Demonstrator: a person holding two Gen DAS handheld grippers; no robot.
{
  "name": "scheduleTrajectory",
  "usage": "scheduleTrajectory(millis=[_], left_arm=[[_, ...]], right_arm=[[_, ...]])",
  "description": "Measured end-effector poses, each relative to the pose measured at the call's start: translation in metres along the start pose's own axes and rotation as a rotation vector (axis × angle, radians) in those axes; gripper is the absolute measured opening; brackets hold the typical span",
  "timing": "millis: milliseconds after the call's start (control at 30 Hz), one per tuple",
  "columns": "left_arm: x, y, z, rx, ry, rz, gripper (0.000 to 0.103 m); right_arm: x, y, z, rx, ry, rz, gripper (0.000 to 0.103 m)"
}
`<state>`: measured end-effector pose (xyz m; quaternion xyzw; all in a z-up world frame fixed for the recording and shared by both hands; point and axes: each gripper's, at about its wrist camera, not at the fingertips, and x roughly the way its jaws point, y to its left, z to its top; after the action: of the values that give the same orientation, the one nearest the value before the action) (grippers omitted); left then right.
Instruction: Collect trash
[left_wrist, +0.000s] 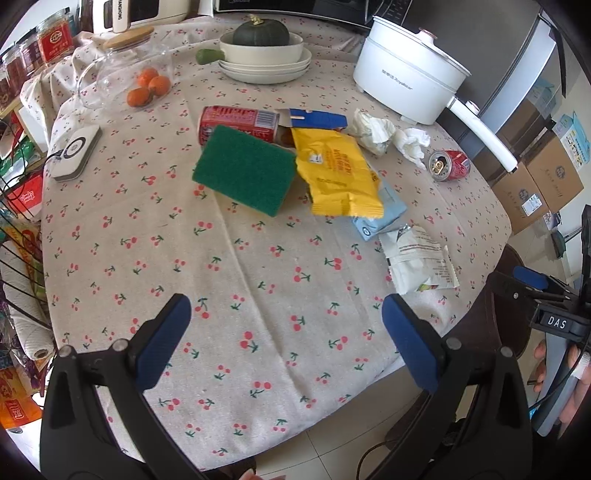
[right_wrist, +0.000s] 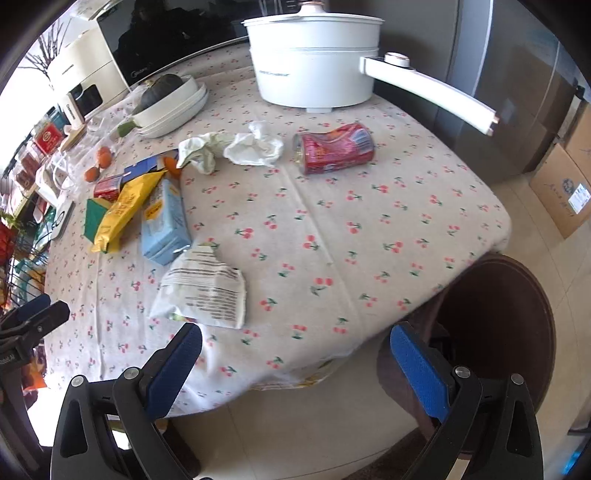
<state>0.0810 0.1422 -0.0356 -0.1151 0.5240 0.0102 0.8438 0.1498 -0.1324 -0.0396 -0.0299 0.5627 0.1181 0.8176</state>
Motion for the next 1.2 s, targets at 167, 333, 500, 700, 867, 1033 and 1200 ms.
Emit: scheduleTrajectory(millis=[167, 333, 500, 700, 867, 1033, 1200], left_arm=[[-0.004, 0.017, -0.002, -0.025, 0.003, -0.011, 0.103], [-0.004, 0.024, -0.004, -0.022, 0.015, -0.017, 0.103], [-0.001, 0.026, -0.002, -0.007, 0.025, -0.012, 0.103], [0.006, 0.028, 0.0, -0.001, 0.04, 0.0, 0.103], [0.009, 0.029, 0.0, -0.002, 0.052, 0.009, 0.103], [0.009, 0.029, 0.001, -0.005, 0.048, 0.01, 0.103], [0.007, 0.026, 0.003, -0.014, 0.019, 0.001, 0.103]], right_arm=[[0.02, 0.047, 0.009, -0.176, 0.051, 0.003, 0.103], [0.039, 0.085, -0.004, -0.549, 0.072, -0.126, 0.103], [0.063, 0.09, -0.002, -0.67, 0.083, -0.204, 0.103], [0.081, 0.096, 0.01, -0.707, 0.068, -0.179, 0.102], [0.095, 0.11, 0.019, -0.702, 0.064, -0.129, 0.099], [0.097, 0.108, 0.027, -0.621, 0.089, -0.039, 0.072], [0.09, 0.096, 0.035, -0.556, 0.091, -0.053, 0.036]])
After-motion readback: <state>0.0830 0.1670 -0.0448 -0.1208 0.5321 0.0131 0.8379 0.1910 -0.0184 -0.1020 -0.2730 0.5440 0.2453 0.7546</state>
